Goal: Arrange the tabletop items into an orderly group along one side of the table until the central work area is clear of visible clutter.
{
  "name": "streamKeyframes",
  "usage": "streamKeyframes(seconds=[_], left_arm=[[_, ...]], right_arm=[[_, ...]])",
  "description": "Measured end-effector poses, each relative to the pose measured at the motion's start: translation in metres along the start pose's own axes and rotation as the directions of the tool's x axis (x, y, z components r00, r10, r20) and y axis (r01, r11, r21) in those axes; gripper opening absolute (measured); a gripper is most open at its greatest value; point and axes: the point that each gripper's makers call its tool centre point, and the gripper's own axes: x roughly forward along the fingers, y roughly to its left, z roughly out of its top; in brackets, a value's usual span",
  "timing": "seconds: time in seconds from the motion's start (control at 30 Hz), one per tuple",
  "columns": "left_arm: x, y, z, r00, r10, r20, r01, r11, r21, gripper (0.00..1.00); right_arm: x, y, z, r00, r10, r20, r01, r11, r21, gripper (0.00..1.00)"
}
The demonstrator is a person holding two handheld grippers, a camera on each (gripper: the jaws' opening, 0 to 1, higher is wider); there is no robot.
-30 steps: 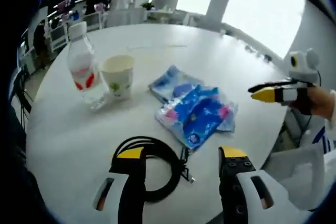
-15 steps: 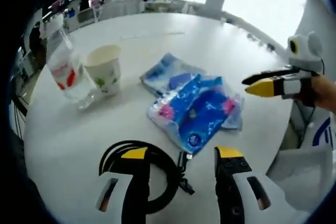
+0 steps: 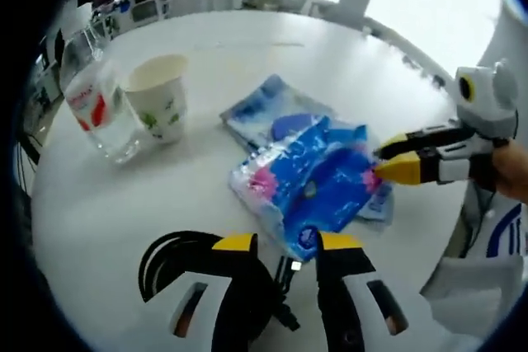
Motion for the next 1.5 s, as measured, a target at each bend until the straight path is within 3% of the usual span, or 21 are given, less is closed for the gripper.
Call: streamKeyframes(seconds=[0.27,0.43,0.7,0.93,1.07,1.5], left_arm=[[0.006,0.002,-0.001,0.999,0.023,-0.028,-0.023,1.0,-0.002,0.01],[-0.007,0.004,0.015,0.998,0.038,0.053,-0.033,0.996,-0.087,0.0],[-0.015,-0.004,0.031,0.995,0.043,0.091,-0.036,0.996,-0.08,0.0],[-0.014,-0.029,0.054,0.992,0.025,0.124,-0.023,1.0,-0.019,0.0],[-0.005,-0.043,0.061,0.993,-0.001,0.115,-0.001,1.0,0.01,0.0],[0.026,-0.098,0.088,0.995,-0.056,0.083,0.049,0.995,0.093,0.0]], right_arm=[[0.005,-0.003,-0.008,1.0,0.018,-0.018,-0.017,0.999,0.032,0.02],[-0.006,-0.006,0.004,0.998,0.028,0.059,-0.033,0.996,0.082,0.0],[-0.024,-0.006,0.015,0.992,0.061,0.112,-0.074,0.991,0.109,0.0],[-0.042,-0.025,0.02,0.987,0.046,0.156,-0.07,0.986,0.152,0.0],[-0.057,-0.04,0.022,0.983,0.023,0.183,-0.055,0.984,0.168,0.0],[-0.091,-0.091,0.004,0.97,-0.075,0.232,0.009,0.962,0.273,0.0]])
